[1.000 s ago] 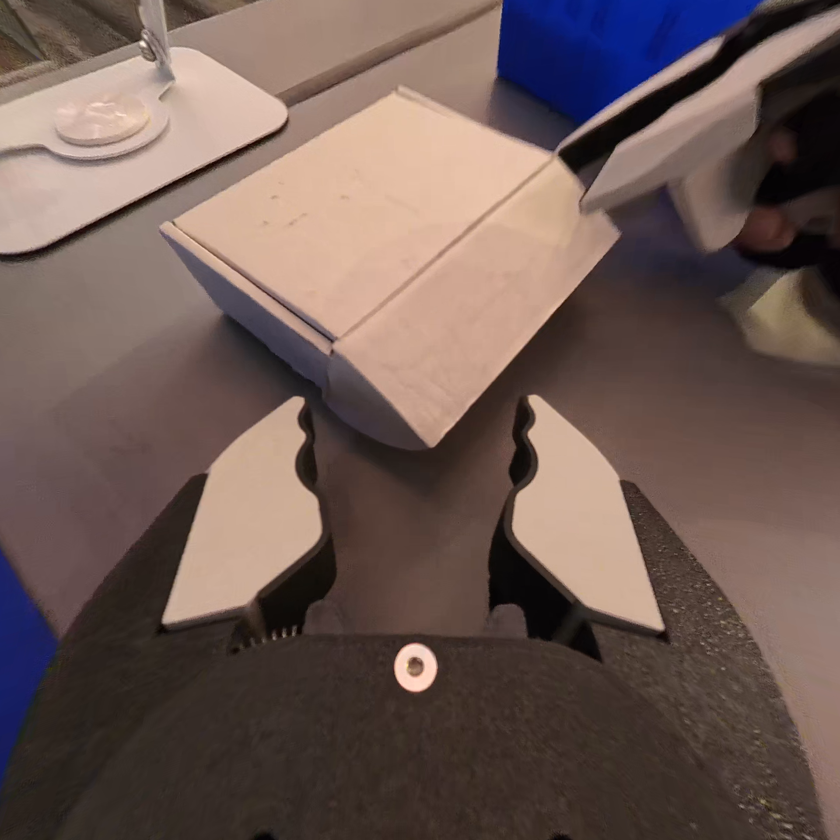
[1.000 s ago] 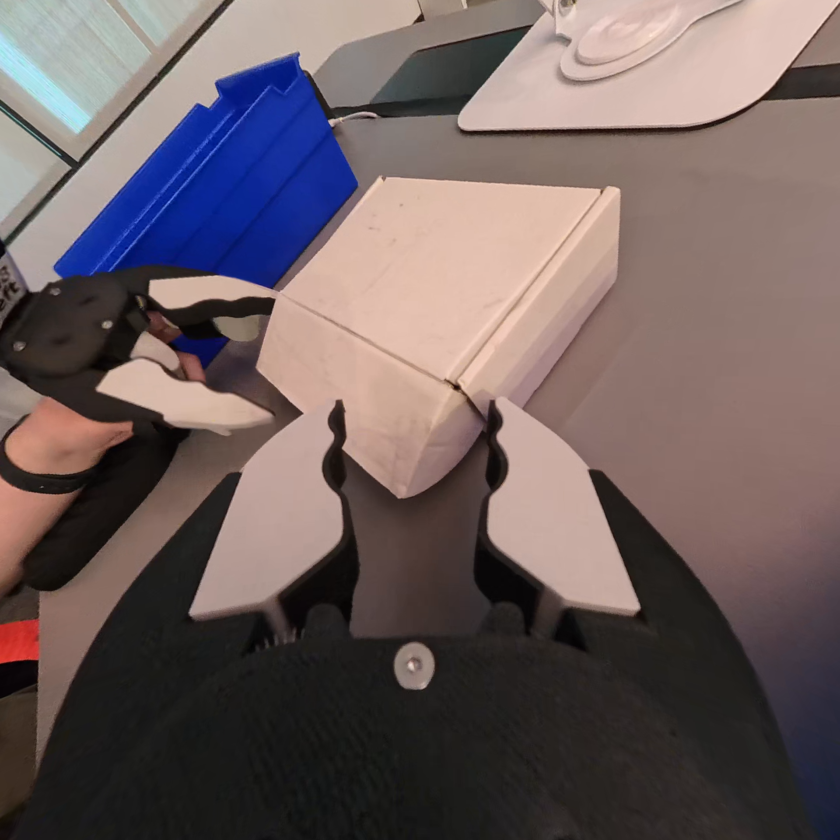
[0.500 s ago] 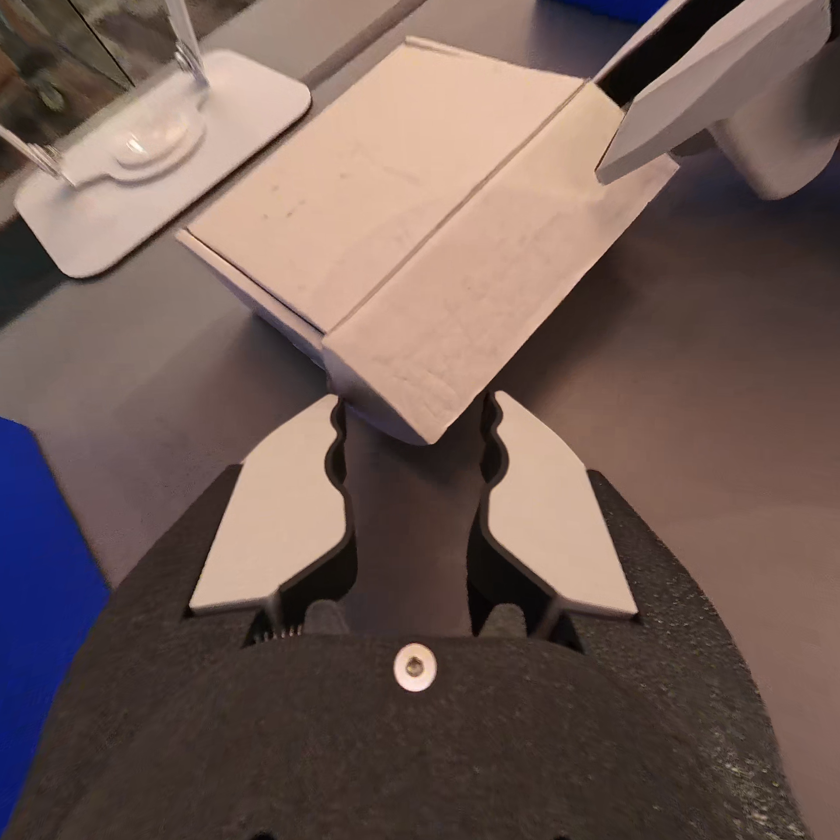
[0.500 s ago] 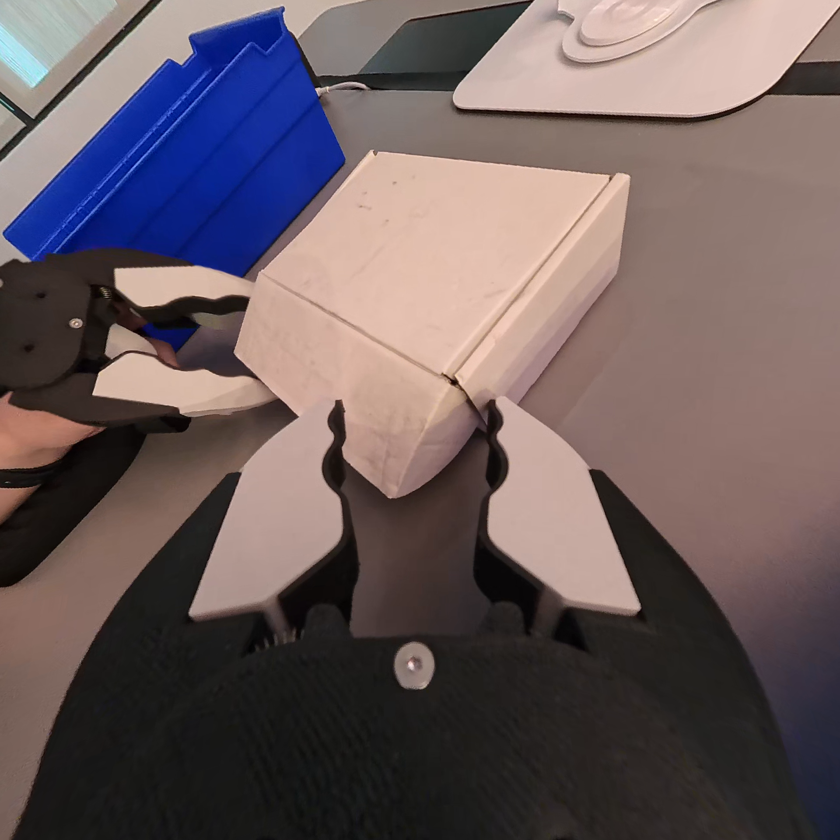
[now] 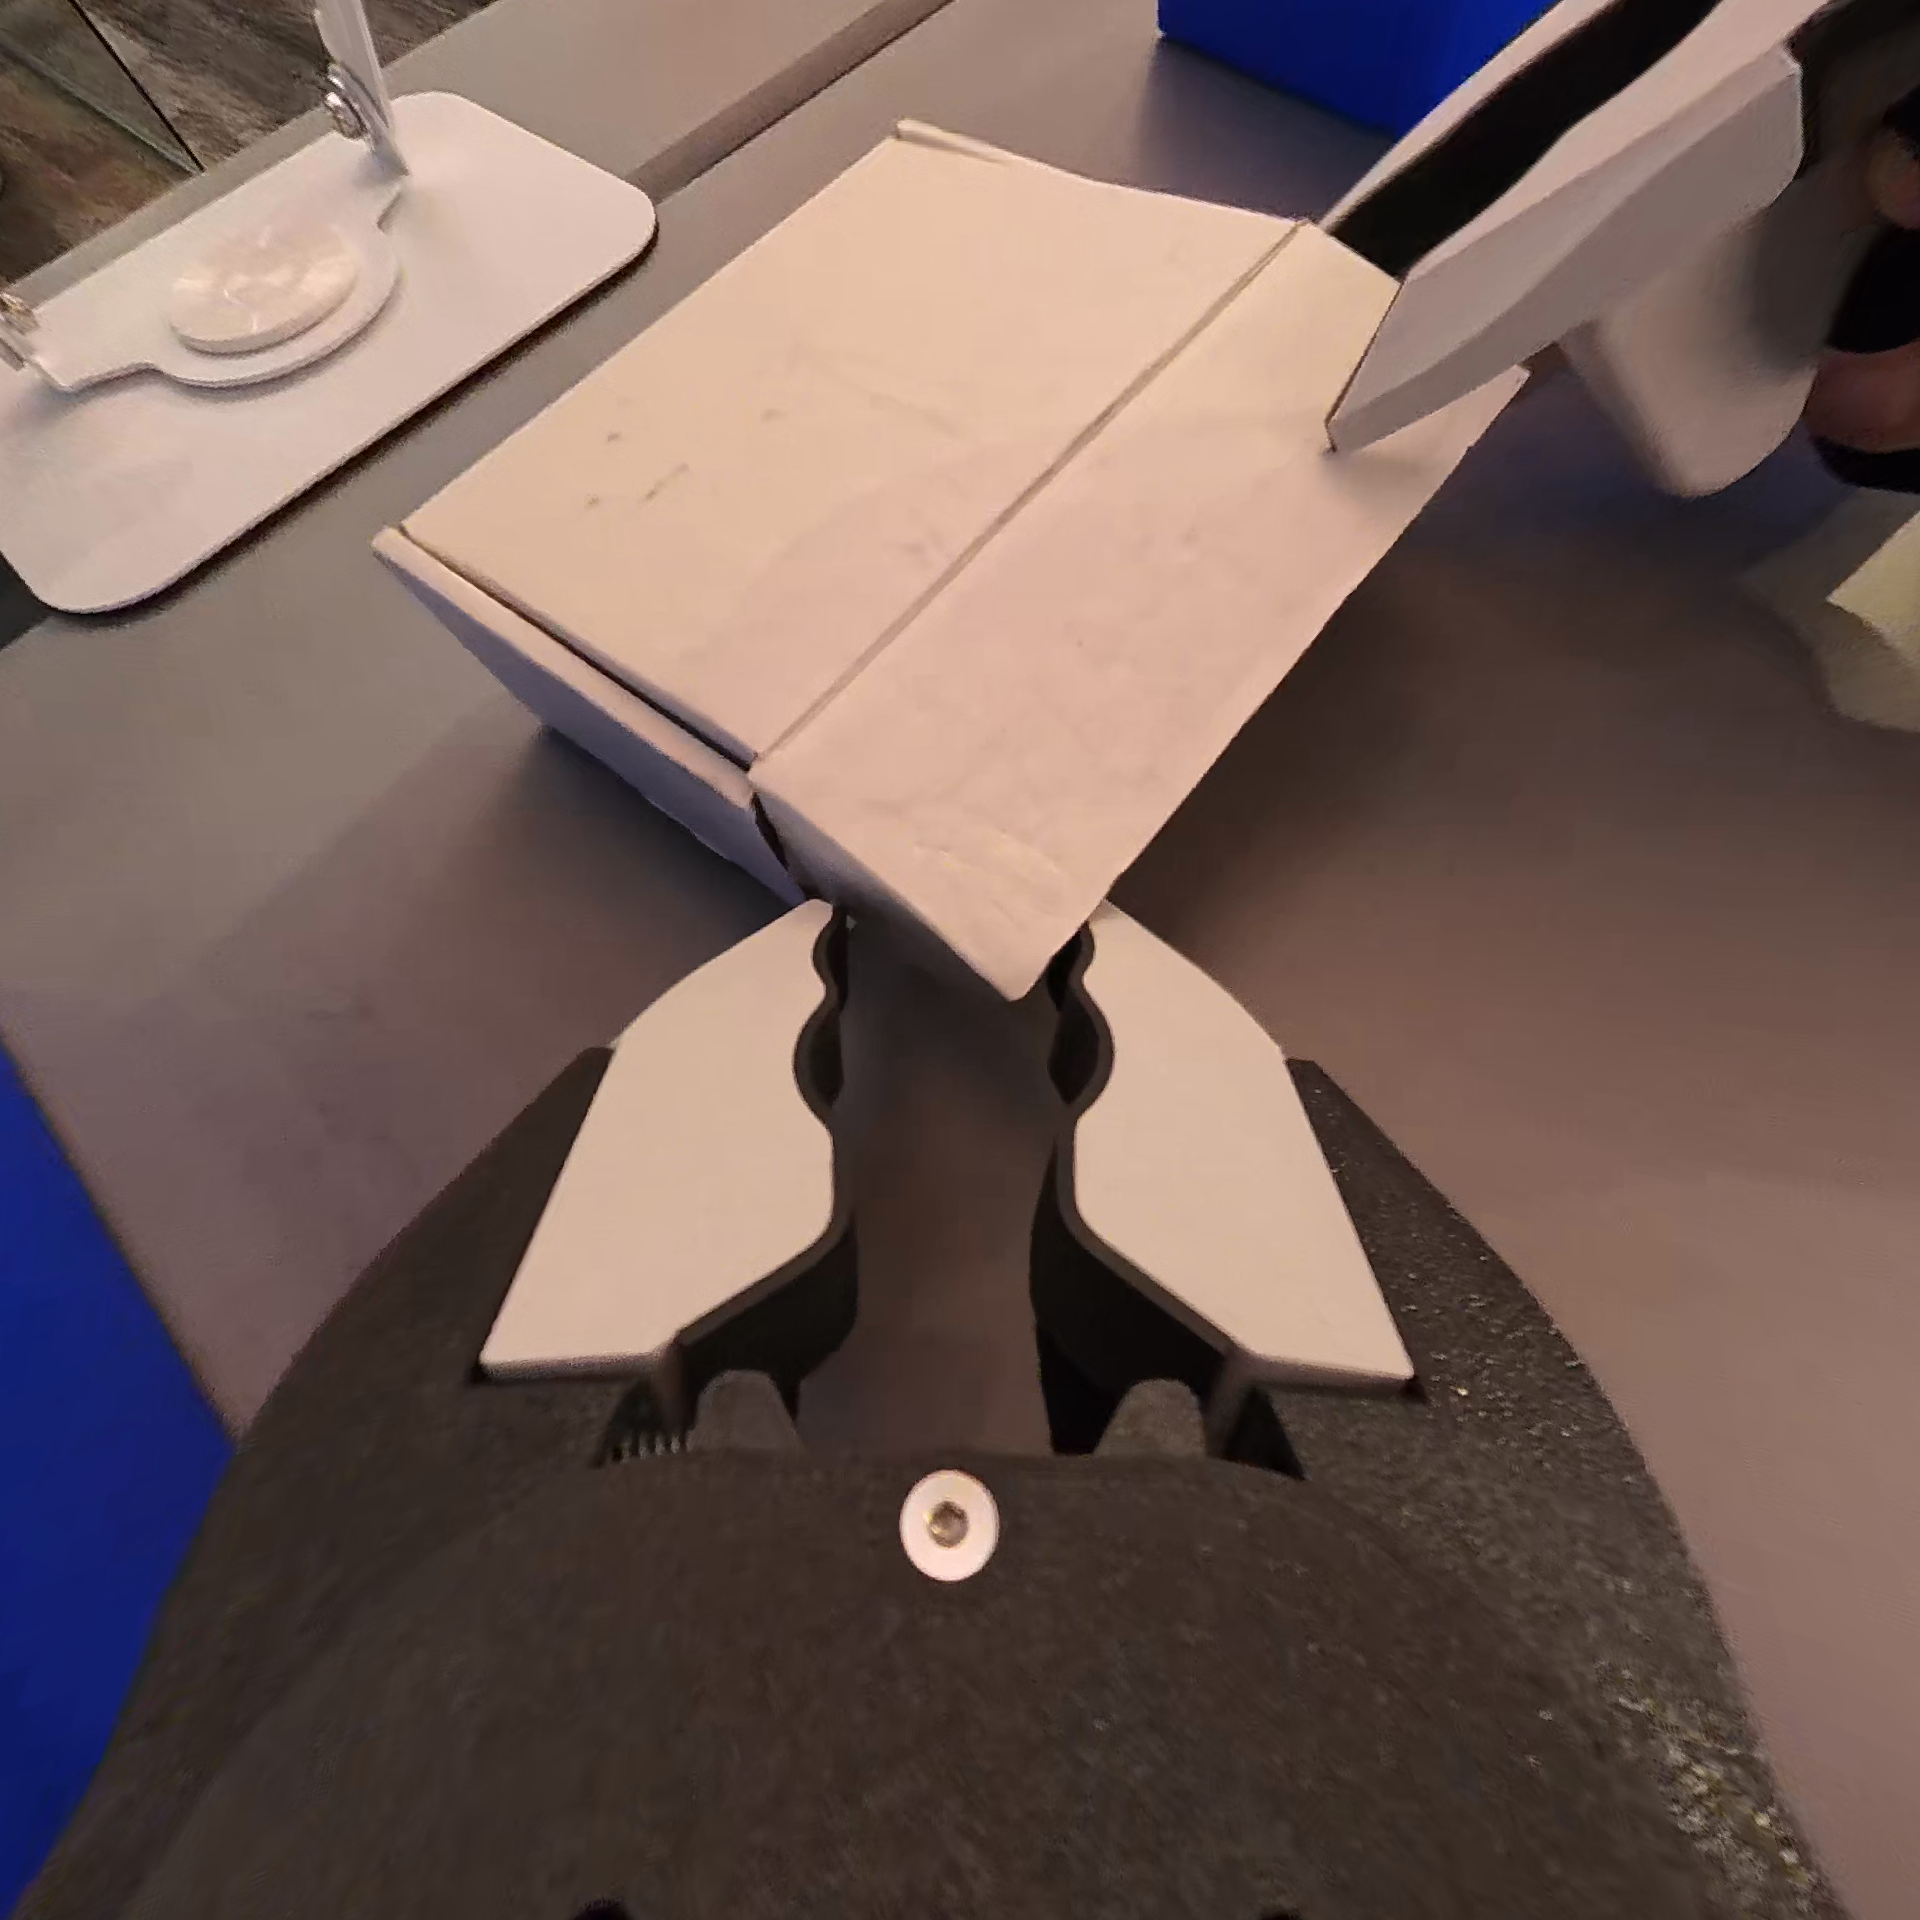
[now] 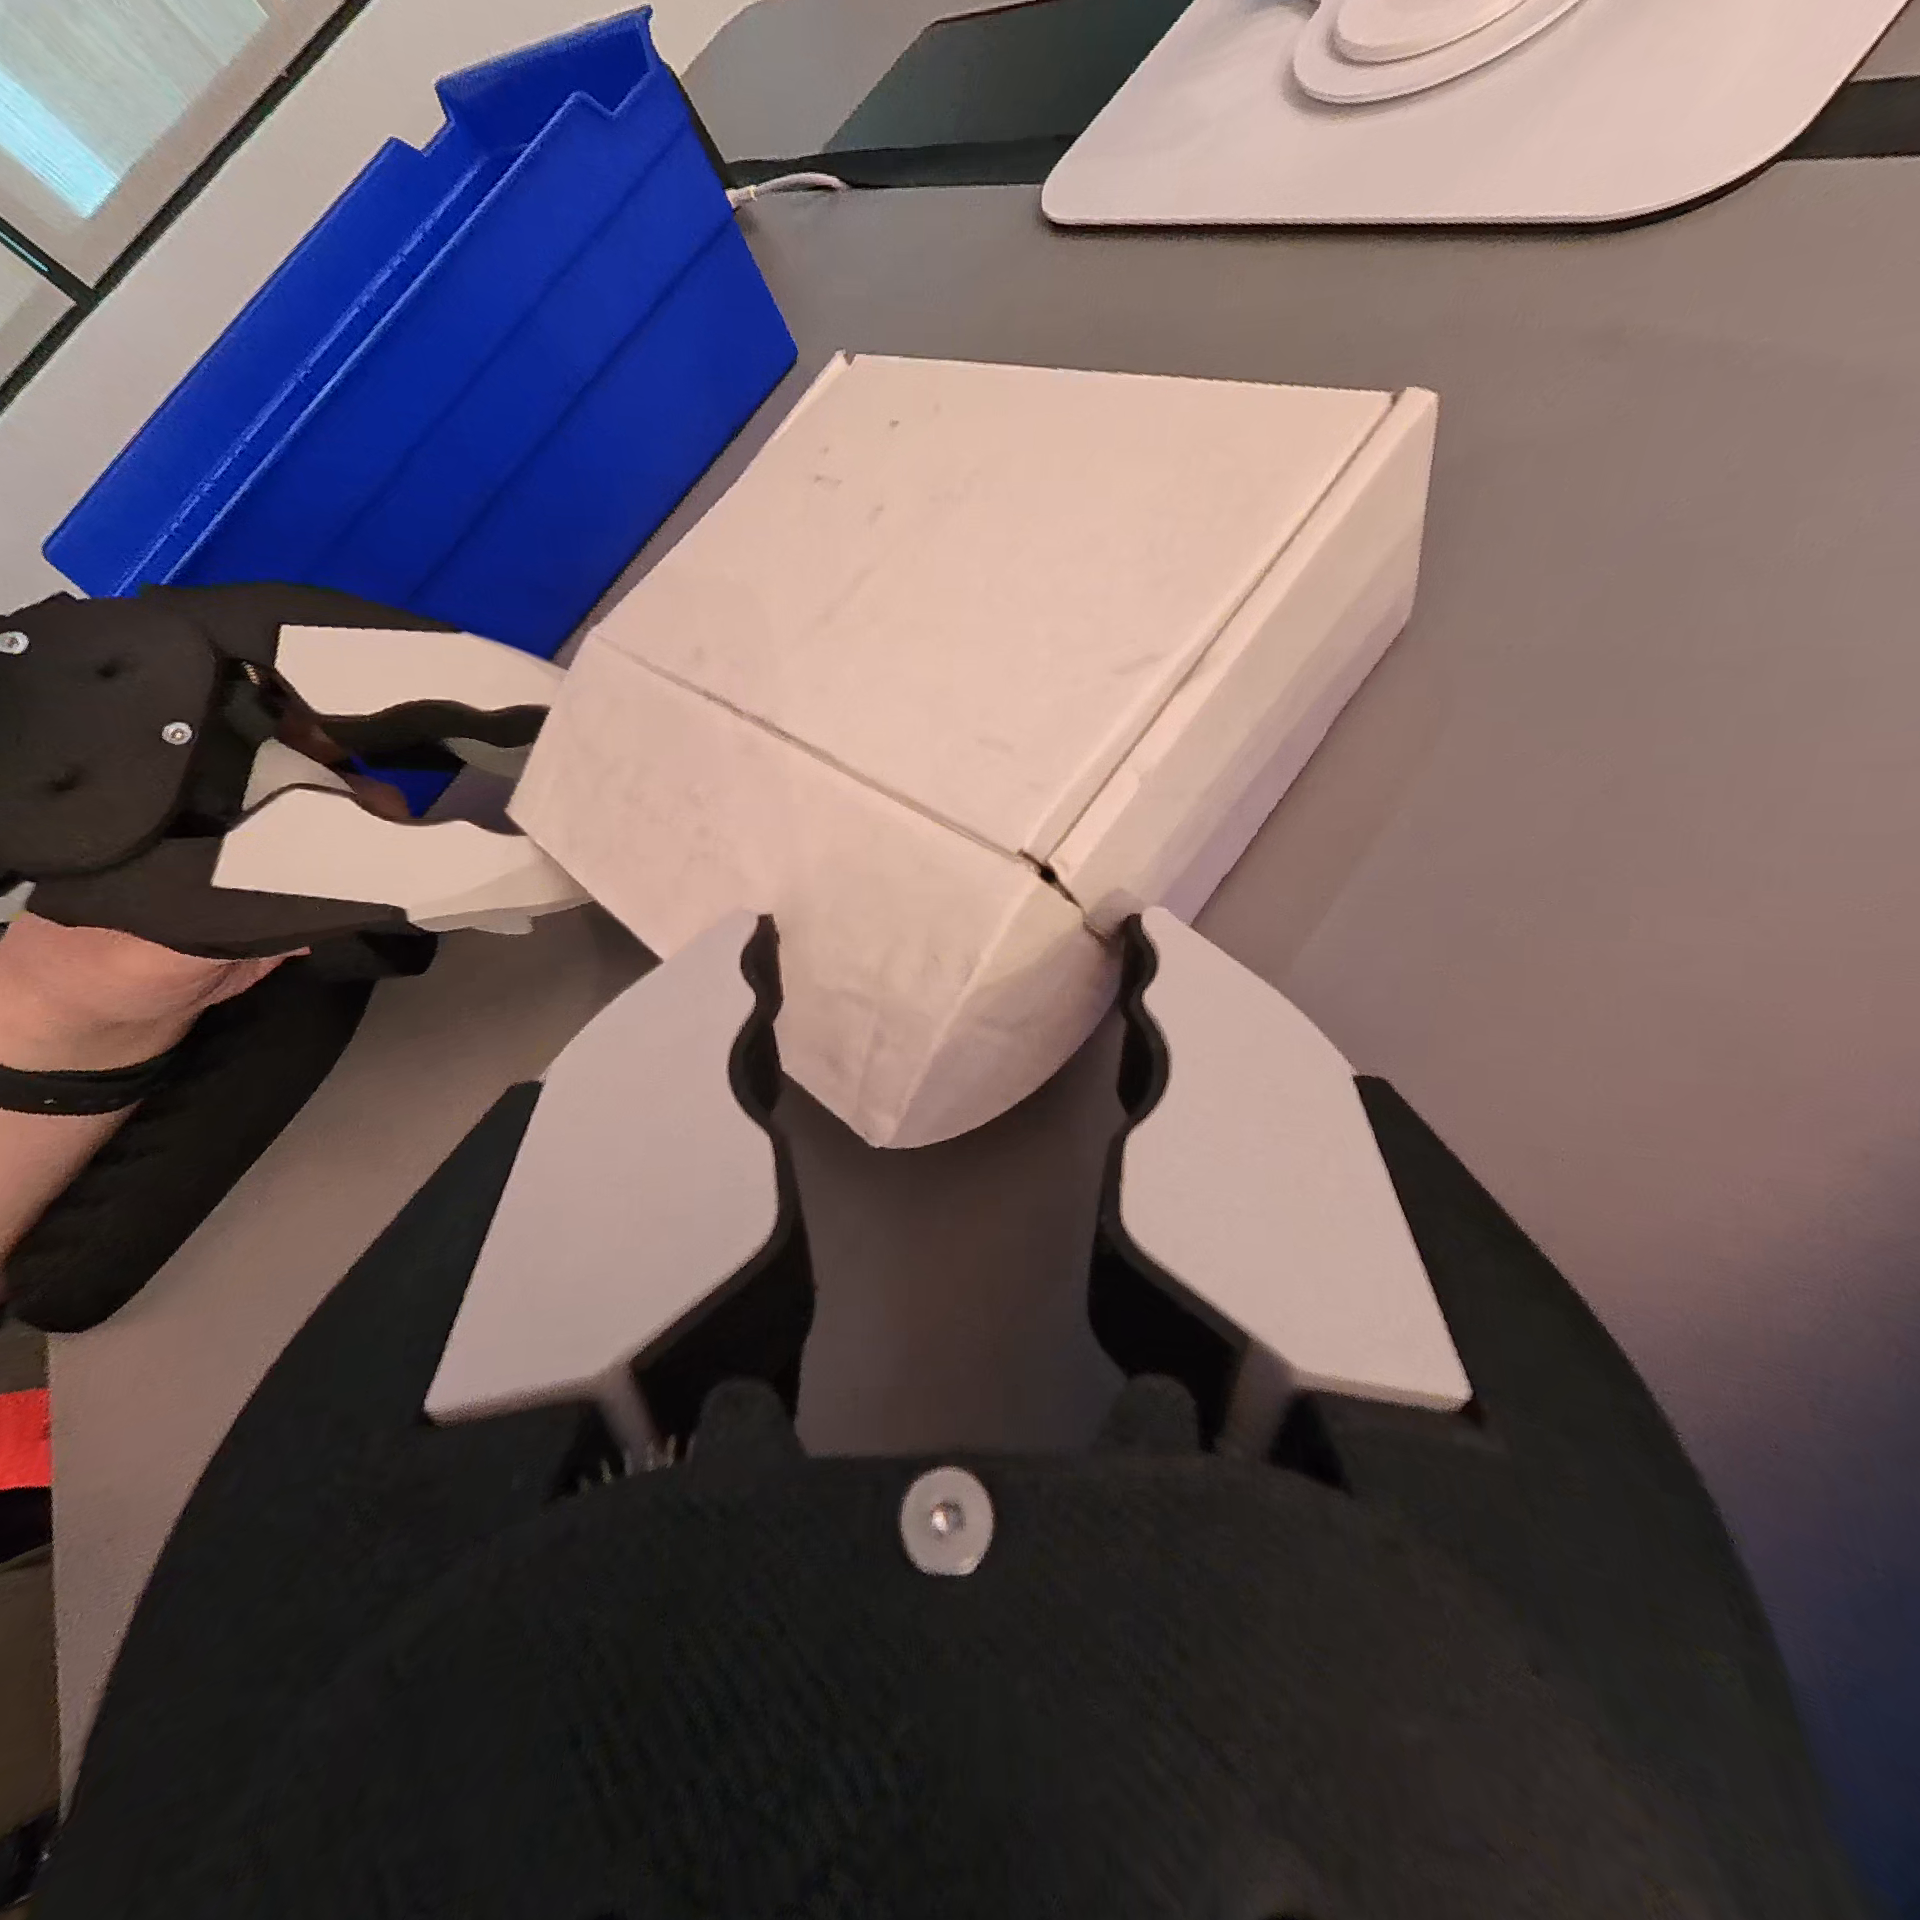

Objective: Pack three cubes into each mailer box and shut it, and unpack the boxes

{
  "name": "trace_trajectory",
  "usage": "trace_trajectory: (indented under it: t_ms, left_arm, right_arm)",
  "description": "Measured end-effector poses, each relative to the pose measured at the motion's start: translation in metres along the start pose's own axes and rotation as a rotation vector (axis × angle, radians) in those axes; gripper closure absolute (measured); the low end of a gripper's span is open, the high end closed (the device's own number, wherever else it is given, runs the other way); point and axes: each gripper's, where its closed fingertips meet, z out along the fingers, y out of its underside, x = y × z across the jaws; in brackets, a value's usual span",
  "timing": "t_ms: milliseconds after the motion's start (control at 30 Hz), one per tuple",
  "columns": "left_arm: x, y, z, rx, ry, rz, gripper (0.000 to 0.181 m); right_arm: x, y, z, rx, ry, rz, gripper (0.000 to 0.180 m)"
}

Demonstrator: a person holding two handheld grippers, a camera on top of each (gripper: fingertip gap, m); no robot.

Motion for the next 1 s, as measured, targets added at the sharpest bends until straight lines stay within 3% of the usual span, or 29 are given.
trace_trajectory:
  t_ms: [300, 400, 600, 700, 1000]
  left_arm:
    - [0.008, 0.002, 0.011, -0.009, 0.022, 0.076, 0.108]
    - [0.005, 0.003, 0.011, -0.017, 0.0, 0.092, 0.118]
    - [0.009, 0.002, 0.008, -0.01, 0.028, 0.061, 0.119]
    - [0.007, 0.0, 0.005, 0.005, 0.044, 0.031, 0.132]
    - [0.016, 0.0, 0.003, 0.011, 0.079, 0.019, 0.125]
  right_arm:
    - [0.003, 0.002, 0.002, -0.003, 0.0, 0.012, 0.114]
    - [0.003, 0.003, 0.001, -0.005, 0.005, 0.008, 0.114]
    - [0.003, 0.003, 0.0, -0.012, 0.022, -0.007, 0.114]
    - [0.002, 0.003, -0.002, -0.01, 0.017, 0.0, 0.114]
    - [-0.003, 0.01, -0.006, -0.033, 0.045, -0.02, 0.112]
